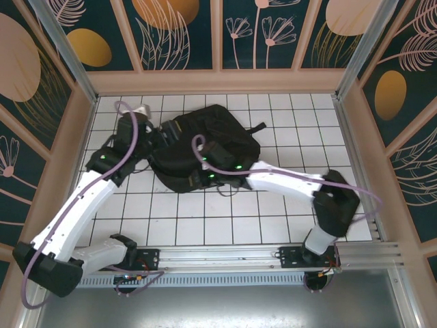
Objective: Pack the student bag
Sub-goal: Rotate the student bag at the center of the table, then zip the student bag at the center of the table.
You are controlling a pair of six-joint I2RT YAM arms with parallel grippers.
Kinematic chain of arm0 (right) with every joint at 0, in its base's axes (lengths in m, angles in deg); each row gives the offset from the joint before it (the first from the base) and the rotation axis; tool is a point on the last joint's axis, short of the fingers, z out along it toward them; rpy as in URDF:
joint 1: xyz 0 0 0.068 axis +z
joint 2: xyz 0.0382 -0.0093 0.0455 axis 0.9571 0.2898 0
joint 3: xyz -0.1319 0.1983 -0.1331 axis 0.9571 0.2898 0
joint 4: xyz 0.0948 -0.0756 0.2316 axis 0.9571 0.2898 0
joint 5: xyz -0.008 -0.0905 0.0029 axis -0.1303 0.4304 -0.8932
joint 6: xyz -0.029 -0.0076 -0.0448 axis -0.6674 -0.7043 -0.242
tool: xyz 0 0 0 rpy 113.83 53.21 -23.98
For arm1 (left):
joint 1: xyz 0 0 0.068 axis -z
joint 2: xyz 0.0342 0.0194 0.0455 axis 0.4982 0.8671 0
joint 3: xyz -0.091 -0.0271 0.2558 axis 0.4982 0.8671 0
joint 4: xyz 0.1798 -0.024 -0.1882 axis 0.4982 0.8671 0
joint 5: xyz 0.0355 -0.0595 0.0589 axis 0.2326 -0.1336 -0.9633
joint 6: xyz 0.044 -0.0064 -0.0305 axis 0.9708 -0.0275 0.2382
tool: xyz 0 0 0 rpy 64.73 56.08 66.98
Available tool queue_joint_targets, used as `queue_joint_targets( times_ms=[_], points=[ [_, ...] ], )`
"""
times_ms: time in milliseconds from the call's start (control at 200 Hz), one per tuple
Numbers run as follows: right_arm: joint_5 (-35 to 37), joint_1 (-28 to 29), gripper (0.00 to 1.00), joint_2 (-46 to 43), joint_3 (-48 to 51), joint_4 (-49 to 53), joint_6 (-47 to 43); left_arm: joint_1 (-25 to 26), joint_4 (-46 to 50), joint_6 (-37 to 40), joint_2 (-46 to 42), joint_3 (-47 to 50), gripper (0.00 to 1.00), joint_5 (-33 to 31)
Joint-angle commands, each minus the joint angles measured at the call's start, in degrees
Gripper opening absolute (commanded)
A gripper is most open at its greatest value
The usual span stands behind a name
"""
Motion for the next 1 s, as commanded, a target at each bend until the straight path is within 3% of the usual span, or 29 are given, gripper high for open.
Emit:
queue_joint_targets(
  times_ms=[0, 135, 280, 445, 651, 831, 996],
  points=[
    [3.2, -6.2, 0.26, -11.3, 5.1, 3.1, 0.8, 4.3, 0.7, 0.6, 2.2, 3.3, 0.84, 2.2],
    [3.8, -13.8, 0.28, -19.9, 9.5, 6.0, 1.4, 8.6, 0.6, 2.8, 6.3, 4.5, 0.79, 2.9],
    [3.0, -18.1, 0.28, -21.5, 11.5, 7.7, 1.0, 11.8, 1.2, 5.3, 12.6, 2.4, 0.72, 5.5],
    [1.5, -20.3, 0.28, -21.3, 14.0, 6.1, 1.7, 12.6, 3.4, 7.3, 17.7, 1.2, 0.67, 9.0],
    [0.5, -20.4, 0.28, -20.7, 14.9, 4.3, 1.3, 12.7, 3.9, 10.9, 22.4, -0.4, 0.62, 5.2],
    [1.8, -20.5, 0.27, -20.9, 15.7, 4.8, 1.0, 12.7, -0.2, 9.4, 25.3, 0.7, 0.53, 11.4],
    [2.0, -20.6, 0.27, -21.9, 16.6, 5.0, 0.9, 12.7, -1.3, 9.1, 25.3, 3.1, 0.46, 11.8]
  ],
)
